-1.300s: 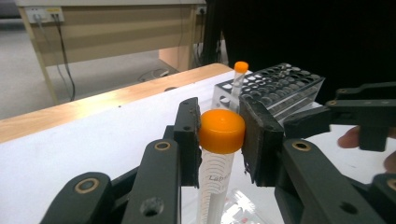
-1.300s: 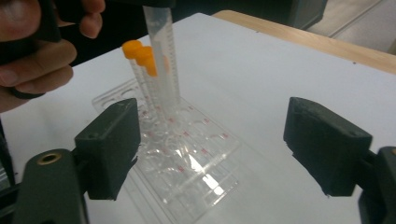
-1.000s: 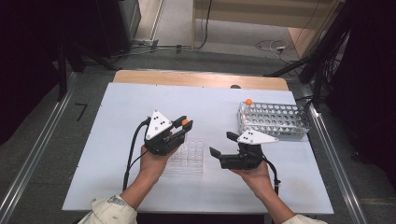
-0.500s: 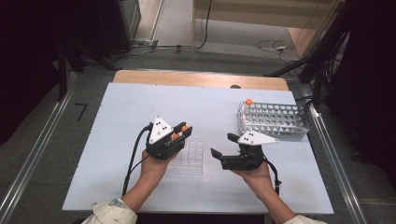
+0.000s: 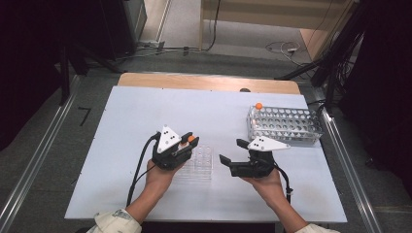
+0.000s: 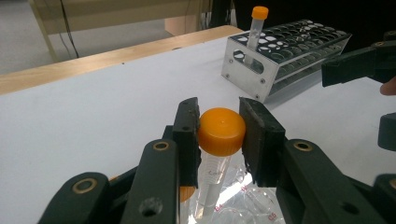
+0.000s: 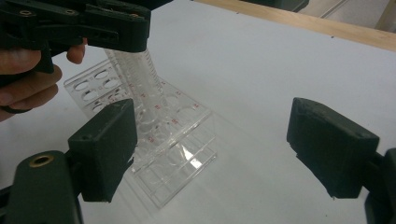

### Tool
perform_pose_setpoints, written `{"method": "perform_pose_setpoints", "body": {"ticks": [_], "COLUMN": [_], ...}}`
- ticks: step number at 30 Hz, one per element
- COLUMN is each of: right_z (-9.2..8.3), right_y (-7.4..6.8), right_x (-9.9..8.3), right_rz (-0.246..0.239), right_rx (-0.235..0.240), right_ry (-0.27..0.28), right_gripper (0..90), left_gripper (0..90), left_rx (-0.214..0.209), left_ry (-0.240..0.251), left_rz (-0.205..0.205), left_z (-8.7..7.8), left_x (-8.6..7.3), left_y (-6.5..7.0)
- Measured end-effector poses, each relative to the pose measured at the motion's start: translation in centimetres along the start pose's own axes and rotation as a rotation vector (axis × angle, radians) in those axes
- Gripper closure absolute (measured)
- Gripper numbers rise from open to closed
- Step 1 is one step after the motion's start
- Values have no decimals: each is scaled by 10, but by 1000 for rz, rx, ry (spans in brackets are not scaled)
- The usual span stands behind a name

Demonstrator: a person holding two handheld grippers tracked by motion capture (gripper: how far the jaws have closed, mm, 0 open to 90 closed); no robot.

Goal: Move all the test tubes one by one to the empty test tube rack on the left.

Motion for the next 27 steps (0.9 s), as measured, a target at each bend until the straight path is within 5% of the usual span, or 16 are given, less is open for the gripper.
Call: {"method": "perform_pose_setpoints", "body": {"ticks": [11,27], "right_z": [-8,-13], "right_y": [9,47], "right_x": [2,3], "right_rz": [15,37], "right_rx": [-30,-166], "right_ry": [22,46], "right_gripper": [148,178], "left_gripper": [384,269], "left_rx": [19,40], "left_ry": [7,57], "left_rz": [-25,-69], "left_z": [-4,-17], "left_x": [4,17], "left_y": [-4,-14]}}
Point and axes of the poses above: each handheld gripper's, and its own axes: z roughly forward along the jaws, x roughly out of its top, y roughly to its right, the point moved 10 cm from there along z, roughly forward along the jaws, and after that the axes turned 7 degrees about y, right-handed, at the moved point
